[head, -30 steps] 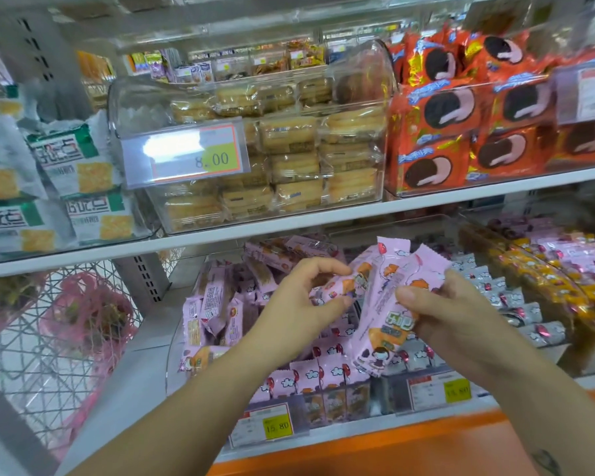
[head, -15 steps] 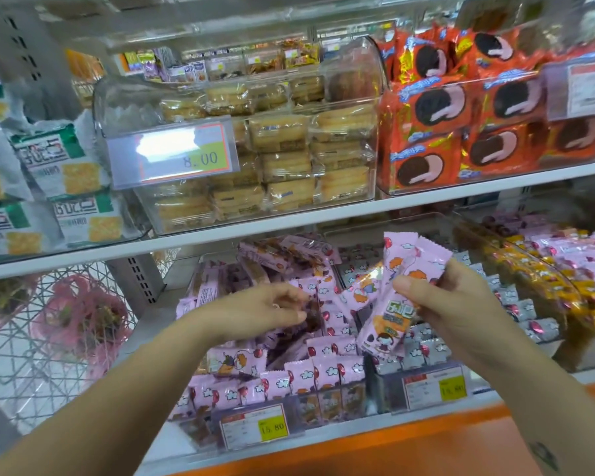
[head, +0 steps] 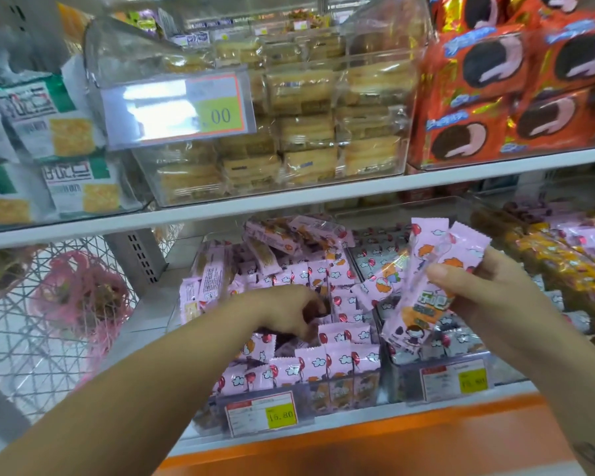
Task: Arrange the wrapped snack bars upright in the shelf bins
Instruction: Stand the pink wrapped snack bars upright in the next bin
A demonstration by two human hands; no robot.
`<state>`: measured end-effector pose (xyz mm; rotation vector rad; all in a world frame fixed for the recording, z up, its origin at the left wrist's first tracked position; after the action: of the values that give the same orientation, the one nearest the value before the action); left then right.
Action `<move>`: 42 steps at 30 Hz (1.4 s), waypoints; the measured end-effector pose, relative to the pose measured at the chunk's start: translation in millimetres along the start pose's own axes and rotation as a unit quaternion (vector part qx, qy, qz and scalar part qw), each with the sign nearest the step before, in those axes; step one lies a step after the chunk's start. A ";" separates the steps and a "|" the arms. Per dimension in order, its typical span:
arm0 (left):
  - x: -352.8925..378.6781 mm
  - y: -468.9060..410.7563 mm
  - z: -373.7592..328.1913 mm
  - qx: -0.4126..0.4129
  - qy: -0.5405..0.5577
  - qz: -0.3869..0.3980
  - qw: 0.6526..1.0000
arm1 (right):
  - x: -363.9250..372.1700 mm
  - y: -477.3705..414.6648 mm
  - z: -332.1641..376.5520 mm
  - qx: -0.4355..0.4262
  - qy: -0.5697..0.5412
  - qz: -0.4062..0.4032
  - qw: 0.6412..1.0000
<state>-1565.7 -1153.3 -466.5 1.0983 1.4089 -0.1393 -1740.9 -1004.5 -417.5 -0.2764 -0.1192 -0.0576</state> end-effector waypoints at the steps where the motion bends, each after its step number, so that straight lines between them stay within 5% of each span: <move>1: 2.4 -2.2 0.7 0.002 -0.008 -0.003 1.000 | -0.4 -0.7 -0.8 0.000 0.002 0.002 1.000; 6: 1.4 -1.0 3.8 0.009 0.011 -0.029 0.999 | -0.8 -1.8 -2.9 0.004 0.007 0.005 1.000; 12: -26.5 40.9 9.3 0.054 0.155 -0.158 0.974 | 1.3 -1.2 -0.7 0.004 -0.003 0.010 1.000; 17: -33.0 79.5 14.4 0.092 0.319 -0.337 0.881 | 8.8 0.9 1.5 -0.003 -0.008 0.008 1.000; 22: -27.0 103.8 40.4 0.016 0.401 -0.452 0.797 | 14.8 4.7 0.3 0.003 -0.013 0.004 1.000; 31: -28.5 122.0 61.1 -0.033 0.416 -0.546 0.727 | 24.1 1.8 -4.5 0.014 -0.031 -0.001 0.999; 36: -30.8 122.6 59.1 -0.072 0.297 -0.605 0.736 | 25.1 -0.4 -5.6 0.010 -0.038 -0.001 0.999; 42: -47.2 93.0 71.4 -0.081 0.107 -0.538 0.832 | 26.1 -1.2 -3.3 0.013 -0.043 0.019 0.999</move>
<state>-1464.6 -1175.7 -394.0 0.0588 2.0674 -0.7028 -1714.7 -1007.6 -417.0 -0.2556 -0.1989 -0.0057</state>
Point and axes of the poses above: each hand's wrist, its own y-axis away from the middle knuckle, its own x-axis out of the palm, z = x × y, the point moved 4 cm from there along -y, towards the middle knuckle, and after that the axes turned 9 degrees about z, right-handed, at the moved point
